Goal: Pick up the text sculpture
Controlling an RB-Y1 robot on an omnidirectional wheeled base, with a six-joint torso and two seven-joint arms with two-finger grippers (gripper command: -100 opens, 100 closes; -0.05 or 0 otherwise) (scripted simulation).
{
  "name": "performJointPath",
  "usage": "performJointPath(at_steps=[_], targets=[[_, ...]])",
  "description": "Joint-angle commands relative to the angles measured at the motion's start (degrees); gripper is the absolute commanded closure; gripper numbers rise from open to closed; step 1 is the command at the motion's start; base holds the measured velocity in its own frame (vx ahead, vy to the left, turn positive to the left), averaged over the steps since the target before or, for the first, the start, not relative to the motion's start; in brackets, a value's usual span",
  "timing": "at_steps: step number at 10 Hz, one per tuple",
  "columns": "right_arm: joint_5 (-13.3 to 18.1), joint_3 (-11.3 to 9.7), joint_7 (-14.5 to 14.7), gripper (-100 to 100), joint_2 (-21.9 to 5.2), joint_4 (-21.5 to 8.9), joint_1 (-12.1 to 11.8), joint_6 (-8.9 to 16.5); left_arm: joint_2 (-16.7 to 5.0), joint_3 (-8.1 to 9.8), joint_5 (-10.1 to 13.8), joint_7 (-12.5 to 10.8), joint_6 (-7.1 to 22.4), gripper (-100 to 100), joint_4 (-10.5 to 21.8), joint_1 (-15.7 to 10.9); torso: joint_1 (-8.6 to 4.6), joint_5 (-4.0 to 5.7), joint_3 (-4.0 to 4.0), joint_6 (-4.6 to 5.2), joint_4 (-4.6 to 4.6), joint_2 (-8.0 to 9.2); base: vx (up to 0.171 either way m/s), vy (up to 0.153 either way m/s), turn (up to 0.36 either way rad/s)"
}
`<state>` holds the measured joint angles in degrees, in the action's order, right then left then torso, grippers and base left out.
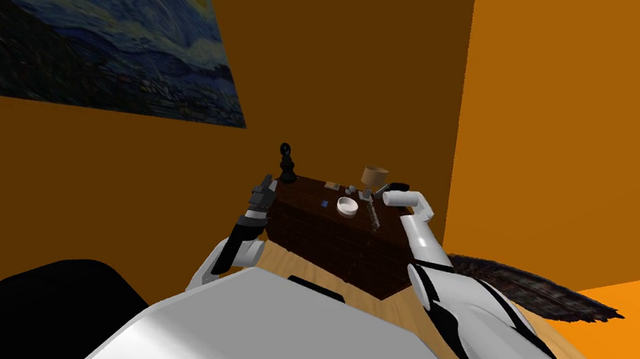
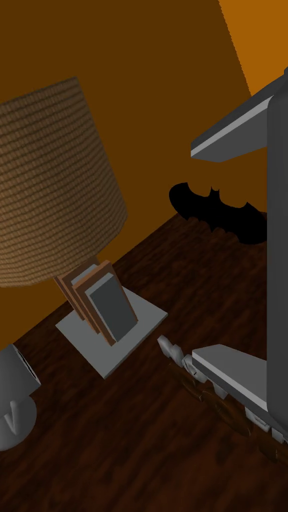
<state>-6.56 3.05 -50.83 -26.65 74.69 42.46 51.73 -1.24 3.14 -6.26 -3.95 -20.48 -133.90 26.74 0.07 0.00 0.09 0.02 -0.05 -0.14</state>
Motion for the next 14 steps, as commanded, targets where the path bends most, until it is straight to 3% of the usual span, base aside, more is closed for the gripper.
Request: performJointPath(at_steps=[1, 2, 4, 5, 6, 7, 9, 10, 11, 14], targets=[[0.11, 0.04, -0.87, -100, 0.08, -0.94, 0.35, 2.17, 0.00, 0.00, 0.00, 0.00, 0.00, 0, 0.00, 0.00, 0.00, 0.00, 0.00, 0.00, 0.00, 0.00, 0.017, 0.009, -0.001], [-0.69, 0.69, -3.54, -100, -0.44, -3.73, 2.44, 4.10, 0.00, 0.00, 0.00, 0.00, 0.00, 0, 0.00, 0.00, -0.02, 0.01, -0.02, -0.01, 0.01, 0.05, 0.027, 0.014, -0.012], [-0.69, 0.69, -3.80, -100, -0.44, -4.10, 2.44, 6.23, 0.00, 0.00, 0.00, 0.00, 0.00, 0, 0.00, 0.00, -0.02, 0.00, -0.02, 0.00, 0.01, 0.03, 0.022, 0.008, -0.004], [-1.50, 1.35, -6.49, -100, -0.94, -6.85, 4.37, 8.43, 0.00, 0.00, 0.00, 0.00, 0.00, 0, 0.00, 0.00, -0.04, 0.01, -0.04, 0.00, 0.01, 0.07, 0.031, 0.014, -0.016], [-1.50, 1.35, -6.68, -100, -0.94, -7.23, 4.37, 10.02, 0.00, 0.00, 0.00, 0.00, 0.00, 0, 0.00, 0.00, -0.01, 0.00, -0.02, 0.00, 0.01, 0.03, 0.035, 0.016, -0.006], [-2.31, 2.02, -9.08, -100, -1.40, -9.33, 6.12, 11.72, 0.00, 0.00, 0.00, 0.00, 0.00, 0, 0.00, 0.00, -0.01, 0.00, -0.01, 0.00, 0.00, 0.02, 0.047, 0.019, -0.010], [-2.31, 2.02, -9.49, -100, -1.40, -10.33, 6.12, 14.02, 0.00, 0.00, 0.00, 0.00, 0.00, 0, 0.00, 0.00, -0.01, 0.01, 0.03, 0.00, -0.02, -0.04, 0.036, 0.009, -0.004], [-3.11, 2.68, -12.21, -100, -1.82, -12.46, 7.72, 16.35, 0.00, 0.00, 0.00, 0.00, 0.00, 0, 0.00, 0.00, -0.04, 0.01, -0.01, 0.00, 0.00, 0.03, 0.032, 0.008, -0.010], [-3.11, 2.68, -12.21, -100, -1.82, -13.35, 7.72, 17.70, 0.00, 0.00, 0.00, 0.00, 0.00, 0, 0.00, 0.00, -0.03, 0.00, -0.01, 0.00, 0.01, 0.01, 0.040, 0.012, -0.006], [-4.67, 3.97, -17.15, -100, -2.56, -18.93, 10.43, 22.54, 0.00, 0.00, 0.00, 0.00, 0.00, 0, 0.00, 0.00, -0.03, 0.01, 0.03, 0.00, -0.02, -0.05, 0.051, 0.014, -0.007]])
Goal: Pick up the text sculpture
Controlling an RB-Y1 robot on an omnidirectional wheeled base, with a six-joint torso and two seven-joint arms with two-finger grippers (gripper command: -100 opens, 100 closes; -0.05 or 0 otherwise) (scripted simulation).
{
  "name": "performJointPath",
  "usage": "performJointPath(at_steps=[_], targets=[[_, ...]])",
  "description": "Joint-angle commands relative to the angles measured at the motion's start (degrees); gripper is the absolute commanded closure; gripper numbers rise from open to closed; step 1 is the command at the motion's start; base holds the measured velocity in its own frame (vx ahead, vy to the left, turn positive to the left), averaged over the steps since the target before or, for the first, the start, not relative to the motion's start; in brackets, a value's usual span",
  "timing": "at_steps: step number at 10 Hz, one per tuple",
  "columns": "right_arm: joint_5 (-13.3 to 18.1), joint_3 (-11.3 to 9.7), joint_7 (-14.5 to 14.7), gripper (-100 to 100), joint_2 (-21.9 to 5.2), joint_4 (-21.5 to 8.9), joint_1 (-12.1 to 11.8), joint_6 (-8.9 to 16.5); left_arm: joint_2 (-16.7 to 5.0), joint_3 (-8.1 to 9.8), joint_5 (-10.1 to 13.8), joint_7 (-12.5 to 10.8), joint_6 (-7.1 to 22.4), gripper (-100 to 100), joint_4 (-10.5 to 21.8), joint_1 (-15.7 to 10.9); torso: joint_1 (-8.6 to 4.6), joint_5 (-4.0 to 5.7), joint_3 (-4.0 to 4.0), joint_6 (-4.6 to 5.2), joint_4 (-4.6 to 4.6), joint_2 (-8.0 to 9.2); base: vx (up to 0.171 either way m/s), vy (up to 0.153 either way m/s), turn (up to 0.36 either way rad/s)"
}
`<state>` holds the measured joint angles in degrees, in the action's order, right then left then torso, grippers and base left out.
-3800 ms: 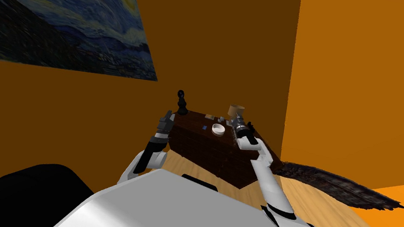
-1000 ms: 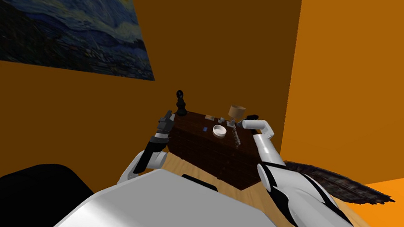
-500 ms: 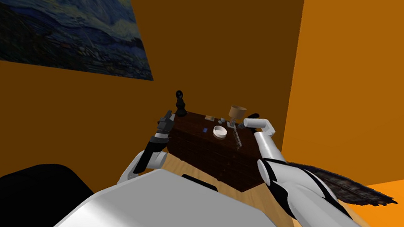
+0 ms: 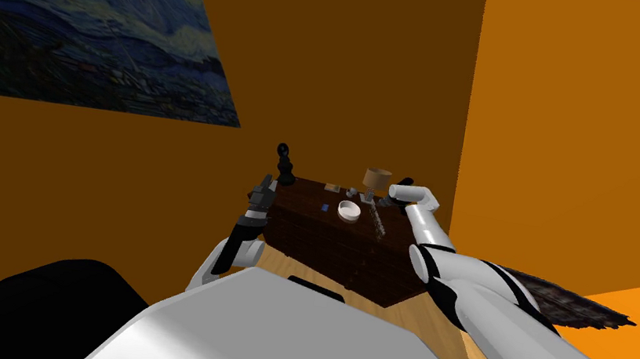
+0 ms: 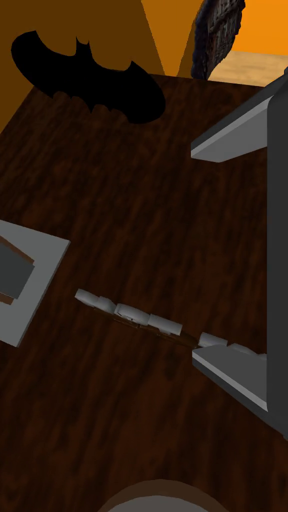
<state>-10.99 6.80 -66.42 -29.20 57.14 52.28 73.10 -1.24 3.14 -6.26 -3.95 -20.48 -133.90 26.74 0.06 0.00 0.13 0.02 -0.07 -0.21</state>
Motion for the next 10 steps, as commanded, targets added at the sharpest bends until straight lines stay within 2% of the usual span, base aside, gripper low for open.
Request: performJointPath(at_steps=[1, 2, 3, 4, 5, 6, 7, 8, 9, 10], targets=[[-0.25, 0.23, -1.72, -100, 0.00, -1.57, 0.60, 2.86, 0.00, 0.00, 0.00, 0.00, 0.00, 0, 0.00, 0.00, 0.00, 0.00, 0.00, 0.00, 0.00, 0.00, 0.049, 0.019, -0.007], [-1.00, 0.85, -3.99, -100, -0.31, -3.84, 1.74, 4.63, 0.00, 0.00, 0.00, 0.00, 0.00, 0, 0.00, 0.00, 0.01, 0.00, 0.00, -0.01, 0.00, 0.02, 0.053, 0.019, -0.004], [-1.00, 0.85, -4.08, -100, -0.31, -4.25, 1.74, 6.07, 0.00, 0.00, 0.00, 0.00, 0.00, 0, 0.00, 0.00, 0.02, -0.01, 0.00, -0.01, 0.00, 0.00, 0.047, 0.011, -0.002], [-1.00, 0.85, -4.08, -100, -0.31, -4.25, 1.74, 6.31, 0.00, 0.00, 0.00, 0.00, 0.00, 0, 0.00, 0.00, -0.01, 0.01, -0.01, 0.00, -0.01, 0.02, 0.023, 0.001, -0.001], [-1.72, 1.44, -6.29, -100, -0.59, -6.78, 2.73, 8.25, 0.00, 0.00, 0.00, 0.00, 0.00, 0, 0.00, 0.00, -0.04, 0.01, -0.05, -0.01, 0.01, 0.09, 0.040, 0.005, -0.003], [-1.72, 1.44, -6.29, -100, -0.59, -6.78, 2.73, 9.22, 0.00, 0.00, 0.00, 0.00, 0.00, 0, 0.00, 0.00, -0.04, 0.01, -0.04, 0.00, 0.01, 0.07, 0.041, 0.008, -0.005], [-2.39, 2.00, -8.33, -100, -0.83, -9.12, 3.58, 10.97, 0.00, 0.00, 0.00, 0.00, 0.00, 0, 0.00, 0.00, -0.03, 0.01, -0.03, -0.01, 0.01, 0.06, 0.049, 0.011, -0.002], [-2.39, 2.00, -8.33, -100, -0.83, -9.12, 3.58, 11.89, 0.00, 0.00, 0.00, 0.00, 0.00, 0, 0.00, 0.00, -0.01, 0.01, -0.02, -0.01, 0.00, 0.04, 0.043, 0.009, -0.003], [-3.02, 2.52, -10.20, -100, -1.04, -11.27, 4.30, 14.07, 0.00, 0.00, 0.00, 0.00, 0.00, 0, 0.00, 0.00, -0.02, 0.00, -0.02, -0.01, 0.01, 0.05, 0.058, 0.017, -0.001], [-3.02, 2.52, -10.20, -100, -1.04, -11.27, 4.30, 14.32, 0.00, 0.00, 0.00, 0.00, 0.00, 0, 0.00, 0.00, 0.01, 0.00, 0.00, -0.01, 0.00, 0.01, 0.050, 0.015, -0.003]])
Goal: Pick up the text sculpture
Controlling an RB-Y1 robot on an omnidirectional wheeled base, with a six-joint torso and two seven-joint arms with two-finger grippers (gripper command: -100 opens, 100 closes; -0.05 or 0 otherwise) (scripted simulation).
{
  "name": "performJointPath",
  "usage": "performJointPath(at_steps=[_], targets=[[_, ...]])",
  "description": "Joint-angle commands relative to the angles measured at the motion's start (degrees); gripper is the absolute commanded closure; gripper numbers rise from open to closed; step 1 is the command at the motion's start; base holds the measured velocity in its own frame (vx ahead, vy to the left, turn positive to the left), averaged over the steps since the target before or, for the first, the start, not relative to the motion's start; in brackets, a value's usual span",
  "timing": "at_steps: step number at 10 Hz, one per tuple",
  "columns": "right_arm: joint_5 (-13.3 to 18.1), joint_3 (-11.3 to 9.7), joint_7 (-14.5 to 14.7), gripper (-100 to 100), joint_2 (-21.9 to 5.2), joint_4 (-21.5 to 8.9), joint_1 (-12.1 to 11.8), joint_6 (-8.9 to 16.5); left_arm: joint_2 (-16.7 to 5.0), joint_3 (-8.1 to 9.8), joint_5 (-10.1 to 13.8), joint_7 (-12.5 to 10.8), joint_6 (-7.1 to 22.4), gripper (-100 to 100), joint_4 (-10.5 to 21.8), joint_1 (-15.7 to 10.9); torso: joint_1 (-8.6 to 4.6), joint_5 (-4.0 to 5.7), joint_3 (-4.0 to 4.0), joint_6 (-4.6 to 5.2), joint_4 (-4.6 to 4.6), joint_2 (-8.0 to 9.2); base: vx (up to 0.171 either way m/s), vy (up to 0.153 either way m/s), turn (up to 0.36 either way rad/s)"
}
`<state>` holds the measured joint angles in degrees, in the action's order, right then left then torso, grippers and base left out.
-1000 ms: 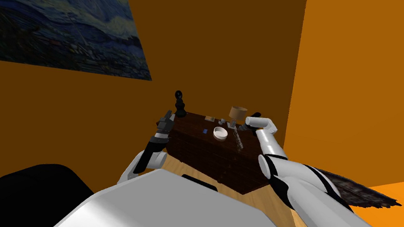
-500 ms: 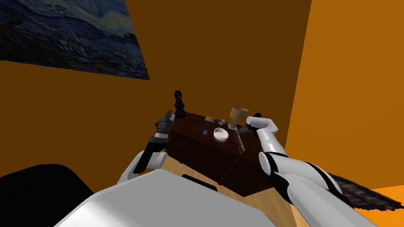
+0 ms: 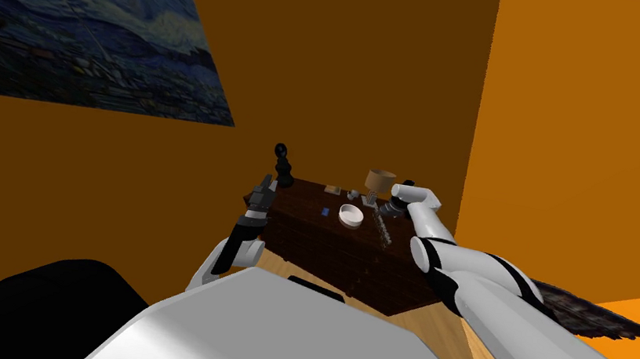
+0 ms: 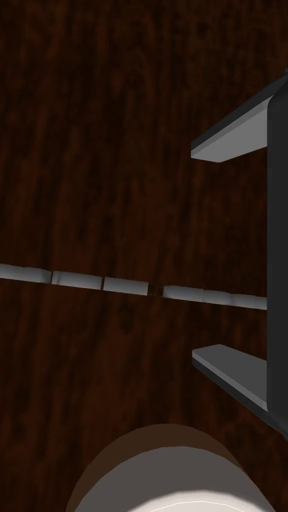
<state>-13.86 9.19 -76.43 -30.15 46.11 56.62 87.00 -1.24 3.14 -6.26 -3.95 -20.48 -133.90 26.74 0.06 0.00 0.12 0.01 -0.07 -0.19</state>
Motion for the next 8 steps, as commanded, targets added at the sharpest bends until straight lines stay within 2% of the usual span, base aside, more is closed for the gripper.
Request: performJointPath(at_steps=[1, 2, 3, 5, 6, 7, 8], targets=[[-0.72, 0.61, -1.87, -100, -0.27, -2.18, 0.56, 2.58, 0.00, 0.00, 0.00, 0.00, 0.00, 0, 0.00, 0.00, 0.00, 0.00, 0.00, 0.00, 0.00, 0.00, 0.042, 0.009, -0.001], [-1.23, 1.03, -3.34, -100, -0.41, -3.87, 1.03, 4.02, 0.00, 0.00, 0.00, 0.00, 0.00, 0, 0.00, 0.00, -0.02, 0.01, -0.01, 0.00, 0.00, 0.02, 0.068, 0.017, -0.002], [-1.23, 1.03, -3.34, -100, -0.41, -3.87, 1.03, 4.46, 0.00, 0.00, 0.00, 0.00, 0.00, 0, 0.00, 0.00, 0.00, 0.00, 0.01, 0.01, 0.00, -0.04, 0.061, 0.014, -0.005], [-2.03, 1.69, -5.61, -100, -0.62, -6.48, 1.65, 7.34, 0.00, 0.00, 0.00, 0.00, 0.00, 0, 0.00, 0.00, -0.04, 0.01, 0.01, 0.01, 0.00, -0.01, 0.055, 0.003, 0.000], [-2.03, 1.69, -5.61, -100, -0.62, -6.48, 1.65, 7.34, 0.00, 0.00, 0.00, 0.00, 0.00, 0, 0.00, 0.00, -0.05, 0.02, 0.01, 0.01, 0.00, -0.02, 0.040, 0.008, -0.002], [-2.49, 2.08, -6.90, -100, -0.71, -7.96, 1.93, 8.95, 0.00, 0.00, 0.00, 0.00, 0.00, 0, 0.00, 0.00, -0.03, 0.01, -0.01, 0.00, 0.00, 0.03, 0.037, 0.008, 0.000], [-2.58, 2.16, -7.14, -100, -0.72, -8.24, 1.98, 9.26, 0.00, 0.00, 0.00, 0.00, 0.00, 0, 0.00, 0.00, -0.03, 0.01, -0.03, 0.00, 0.01, 0.04, 0.037, 0.005, -0.001]])
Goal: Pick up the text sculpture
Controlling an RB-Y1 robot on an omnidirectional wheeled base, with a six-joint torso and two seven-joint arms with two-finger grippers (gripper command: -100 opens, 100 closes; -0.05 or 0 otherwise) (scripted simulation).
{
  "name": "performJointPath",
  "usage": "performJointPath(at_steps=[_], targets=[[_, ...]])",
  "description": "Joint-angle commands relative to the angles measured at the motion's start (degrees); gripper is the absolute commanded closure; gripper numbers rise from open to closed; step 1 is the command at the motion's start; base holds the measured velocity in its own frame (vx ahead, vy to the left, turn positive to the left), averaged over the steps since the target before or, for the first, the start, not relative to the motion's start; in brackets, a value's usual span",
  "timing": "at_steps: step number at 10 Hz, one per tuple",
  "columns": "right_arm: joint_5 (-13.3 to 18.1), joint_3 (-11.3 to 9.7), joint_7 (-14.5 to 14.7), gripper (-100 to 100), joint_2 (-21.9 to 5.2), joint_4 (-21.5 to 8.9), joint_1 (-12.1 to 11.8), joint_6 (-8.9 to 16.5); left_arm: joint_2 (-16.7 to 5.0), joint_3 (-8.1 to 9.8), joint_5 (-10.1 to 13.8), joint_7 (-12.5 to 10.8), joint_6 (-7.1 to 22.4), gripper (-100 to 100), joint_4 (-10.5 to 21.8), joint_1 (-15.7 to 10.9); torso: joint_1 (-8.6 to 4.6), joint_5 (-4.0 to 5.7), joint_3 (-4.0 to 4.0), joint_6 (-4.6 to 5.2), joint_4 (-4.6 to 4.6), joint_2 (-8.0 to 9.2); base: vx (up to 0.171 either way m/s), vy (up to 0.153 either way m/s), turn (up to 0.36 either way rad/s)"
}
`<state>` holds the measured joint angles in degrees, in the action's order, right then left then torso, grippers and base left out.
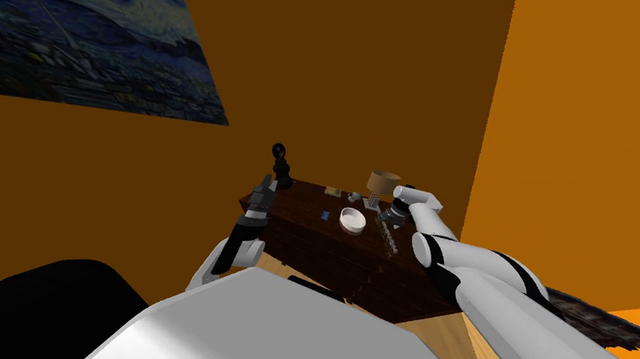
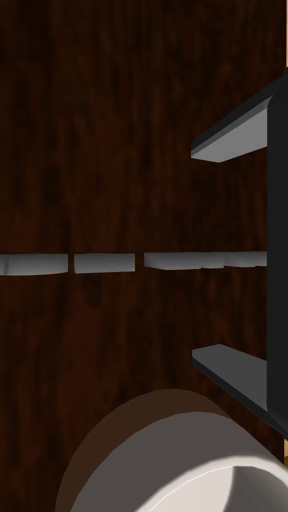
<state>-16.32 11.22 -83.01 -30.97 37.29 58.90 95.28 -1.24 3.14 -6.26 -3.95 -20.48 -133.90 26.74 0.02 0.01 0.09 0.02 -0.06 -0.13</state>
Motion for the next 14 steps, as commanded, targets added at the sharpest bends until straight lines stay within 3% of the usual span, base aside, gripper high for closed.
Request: performJointPath(at_steps=[1, 2, 3, 5, 6, 7, 11, 12, 13, 14], targets=[[0.00, 0.00, 0.00, -100, 0.00, 0.00, 0.00, 0.00, 0.00, 0.00, 0.00, 0.00, 0.00, 0, 0.00, 0.00, 0.00, 0.00, 0.00, 0.00, 0.00, 0.00, 0.015, 0.002, -0.001], [-0.03, 0.02, -0.12, 0, 0.00, 0.00, -0.02, 0.19, 0.00, 0.00, 0.00, 0.00, 0.00, 0, 0.00, 0.00, -0.01, 0.00, -0.04, 0.00, 0.01, 0.06, 0.000, 0.000, 0.000], [0.06, 0.22, 0.51, -100, 0.36, -0.55, -1.05, -1.45, 0.00, 0.00, 0.00, 0.00, 0.00, 0, 0.00, 0.00, -0.02, 0.00, -0.07, 0.00, 0.03, 0.12, 0.019, 0.009, -0.035], [0.15, 0.41, 1.12, -100, 0.73, -1.09, -2.09, -3.06, 0.00, 0.00, 0.00, 0.00, 0.00, 0, 0.00, 0.00, 0.05, -0.01, -0.03, 0.00, 0.01, 0.05, 0.032, 0.025, -0.026], [0.08, 0.38, 0.64, -100, 0.73, 0.33, -2.21, -1.78, 0.00, 0.00, 0.00, 0.00, 0.00, 0, 0.00, 0.00, 0.07, -0.01, -0.02, 0.00, 0.01, 0.03, 0.014, 0.012, -0.006], [0.09, 0.40, 0.65, 100, 0.77, 0.46, -2.33, -1.82, 0.00, 0.00, 0.00, 0.00, 0.00, 0, 0.00, 0.00, 0.03, -0.01, -0.05, -0.01, 0.02, 0.08, 0.000, 0.000, 0.000], [0.09, 0.39, 0.65, 100, 0.75, 0.45, -2.31, -1.82, 0.00, 0.00, 0.00, 0.00, 0.00, 0, 0.00, 0.00, -0.02, 0.01, -0.09, -0.01, 0.04, 0.15, 0.000, 0.000, 0.000], [0.09, 0.40, 0.65, 0, 0.75, 0.45, -2.31, -1.82, 0.00, 0.00, 0.00, 0.00, 0.00, 0, 0.00, 0.00, -0.01, 0.00, -0.08, -0.01, 0.04, 0.15, 0.000, 0.000, 0.000], [0.03, 0.14, 0.26, 100, 0.22, -0.33, -0.64, -0.80, 0.00, 0.00, 0.00, 0.00, 0.00, 0, 0.00, 0.00, -0.02, 0.00, -0.08, -0.01, 0.04, 0.14, -0.026, -0.017, 0.047], [-0.01, 0.06, 0.01, 100, 0.07, -0.11, -0.23, -0.15, 0.00, 0.00, 0.00, 0.00, 0.00, 0, 0.00, -0.01, -0.04, -0.01, -0.13, -0.05, 0.07, 0.21, -0.038, -0.030, 0.045]])
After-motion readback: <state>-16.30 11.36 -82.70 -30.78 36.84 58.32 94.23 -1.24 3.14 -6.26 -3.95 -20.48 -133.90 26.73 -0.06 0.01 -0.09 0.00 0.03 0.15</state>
